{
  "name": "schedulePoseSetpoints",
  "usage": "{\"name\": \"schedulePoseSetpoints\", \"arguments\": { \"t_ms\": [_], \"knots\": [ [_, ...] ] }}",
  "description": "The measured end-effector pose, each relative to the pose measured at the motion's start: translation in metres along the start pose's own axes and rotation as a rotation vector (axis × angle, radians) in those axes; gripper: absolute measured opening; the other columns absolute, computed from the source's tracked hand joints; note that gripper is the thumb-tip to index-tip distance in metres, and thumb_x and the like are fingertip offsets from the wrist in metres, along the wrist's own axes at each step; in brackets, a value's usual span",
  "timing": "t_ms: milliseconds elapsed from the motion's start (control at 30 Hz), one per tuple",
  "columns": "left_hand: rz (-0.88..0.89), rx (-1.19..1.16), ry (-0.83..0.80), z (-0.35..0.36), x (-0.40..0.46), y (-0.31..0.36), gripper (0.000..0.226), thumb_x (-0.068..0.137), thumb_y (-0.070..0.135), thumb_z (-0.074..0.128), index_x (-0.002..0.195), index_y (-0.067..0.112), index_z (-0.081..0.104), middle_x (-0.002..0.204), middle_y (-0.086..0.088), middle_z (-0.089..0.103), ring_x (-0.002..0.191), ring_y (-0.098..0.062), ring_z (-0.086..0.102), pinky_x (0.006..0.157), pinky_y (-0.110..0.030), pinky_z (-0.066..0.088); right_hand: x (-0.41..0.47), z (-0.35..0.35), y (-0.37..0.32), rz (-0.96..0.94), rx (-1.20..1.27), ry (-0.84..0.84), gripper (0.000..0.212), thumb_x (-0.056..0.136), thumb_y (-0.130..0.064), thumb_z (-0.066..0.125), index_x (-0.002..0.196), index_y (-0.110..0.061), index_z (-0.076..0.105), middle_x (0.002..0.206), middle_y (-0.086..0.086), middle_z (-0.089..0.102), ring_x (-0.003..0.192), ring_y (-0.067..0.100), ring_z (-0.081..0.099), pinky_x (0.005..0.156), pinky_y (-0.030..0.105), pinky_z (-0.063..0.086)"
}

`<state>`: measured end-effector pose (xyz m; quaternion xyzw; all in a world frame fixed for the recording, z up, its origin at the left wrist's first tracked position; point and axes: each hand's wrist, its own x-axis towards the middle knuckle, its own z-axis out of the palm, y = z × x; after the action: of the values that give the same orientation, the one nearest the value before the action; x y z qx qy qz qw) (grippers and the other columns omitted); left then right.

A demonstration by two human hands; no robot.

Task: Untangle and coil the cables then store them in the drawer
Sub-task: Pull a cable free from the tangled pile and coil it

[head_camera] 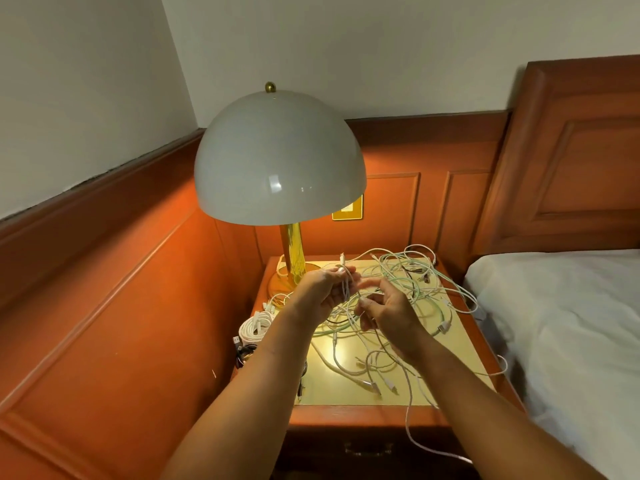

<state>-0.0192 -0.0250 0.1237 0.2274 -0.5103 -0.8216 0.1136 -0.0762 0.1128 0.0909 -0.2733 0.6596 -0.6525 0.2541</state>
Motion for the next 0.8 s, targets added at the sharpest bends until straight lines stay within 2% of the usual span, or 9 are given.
{"name": "schedulePoseSetpoints", "arguments": {
  "t_ms": [67,167,267,367,433,533,633,700,800],
  "knots": [
    [0.064,-0.058,0.027,0.002,0.001,0.002,0.023,0.101,0.004,0.041,0.115,-0.004,0.059,0.107,-0.018,0.066,0.098,-0.026,0.066,0.086,-0.03,0.054,0.002,0.006,0.013,0.068,0.041,0.026,0.02,0.098,-0.021,0.055,0.105,-0.002,0.054,0.069,0.01,0.06,0.056,0.02,0.053,0.054,0.033,0.046],
    [0.154,-0.15,0.025,0.006,0.002,0.011,0.026,0.101,0.004,0.038,0.116,-0.004,0.058,0.11,-0.018,0.066,0.104,-0.027,0.065,0.091,-0.031,0.053,0.002,0.011,0.03,0.14,0.1,-0.059,0.037,0.096,-0.04,0.053,0.088,-0.004,0.053,0.061,0.007,0.054,0.048,0.015,0.044,0.047,0.027,0.039],
    [0.134,-0.211,0.002,0.015,0.0,0.014,0.03,0.1,0.004,0.036,0.109,-0.005,0.063,0.102,-0.018,0.07,0.099,-0.028,0.068,0.089,-0.032,0.054,0.009,0.01,0.036,0.249,0.164,-0.162,0.031,0.105,-0.025,0.04,0.093,-0.003,0.059,0.063,0.004,0.051,0.053,0.012,0.04,0.052,0.025,0.035],
    [0.126,-0.231,-0.031,0.018,-0.003,0.011,0.034,0.1,0.008,0.036,0.099,-0.004,0.067,0.085,-0.014,0.072,0.08,-0.023,0.07,0.077,-0.028,0.055,0.024,0.003,0.033,0.305,0.139,-0.222,0.028,0.104,-0.009,0.037,0.105,0.001,0.063,0.068,0.004,0.052,0.059,0.013,0.041,0.055,0.024,0.035],
    [0.131,-0.217,-0.056,0.016,-0.004,0.01,0.036,0.1,0.01,0.036,0.093,-0.002,0.068,0.073,-0.009,0.069,0.066,-0.018,0.066,0.066,-0.024,0.052,0.034,-0.003,0.027,0.319,0.019,-0.192,0.028,0.104,-0.014,0.041,0.105,0.002,0.064,0.07,0.005,0.052,0.058,0.012,0.042,0.053,0.023,0.035],
    [0.143,-0.166,-0.099,0.013,-0.005,0.011,0.037,0.1,0.009,0.036,0.084,-0.001,0.068,0.059,-0.004,0.058,0.052,-0.011,0.055,0.053,-0.019,0.044,0.052,-0.009,0.009,0.311,-0.294,-0.054,0.042,0.095,-0.04,0.056,0.098,0.001,0.066,0.069,0.005,0.052,0.054,0.012,0.043,0.048,0.023,0.034],
    [0.196,0.038,-0.113,0.009,-0.005,0.01,0.035,0.1,0.009,0.037,0.083,0.001,0.066,0.057,-0.003,0.051,0.051,-0.011,0.045,0.052,-0.02,0.036,0.076,-0.012,-0.011,0.205,-0.585,0.116,0.05,0.081,-0.053,0.068,0.084,-0.004,0.066,0.069,0.005,0.057,0.06,0.017,0.046,0.056,0.027,0.034],
    [0.227,0.184,-0.115,0.005,-0.005,0.009,0.035,0.101,0.009,0.037,0.083,0.002,0.066,0.06,-0.003,0.051,0.052,-0.01,0.044,0.051,-0.02,0.034,0.087,-0.013,-0.03,0.082,-0.756,0.142,0.041,0.08,-0.05,0.071,0.078,-0.01,0.063,0.07,0.003,0.06,0.066,0.019,0.054,0.06,0.03,0.039],
    [0.217,0.364,-0.101,0.0,-0.001,0.007,0.033,0.102,0.011,0.04,0.085,0.001,0.066,0.063,-0.005,0.056,0.055,-0.011,0.048,0.052,-0.021,0.036,0.092,-0.015,-0.061,-0.13,-0.895,0.066,0.018,0.087,-0.029,0.071,0.085,-0.012,0.066,0.084,-0.001,0.058,0.083,0.017,0.056,0.061,0.026,0.041]
  ]
}}
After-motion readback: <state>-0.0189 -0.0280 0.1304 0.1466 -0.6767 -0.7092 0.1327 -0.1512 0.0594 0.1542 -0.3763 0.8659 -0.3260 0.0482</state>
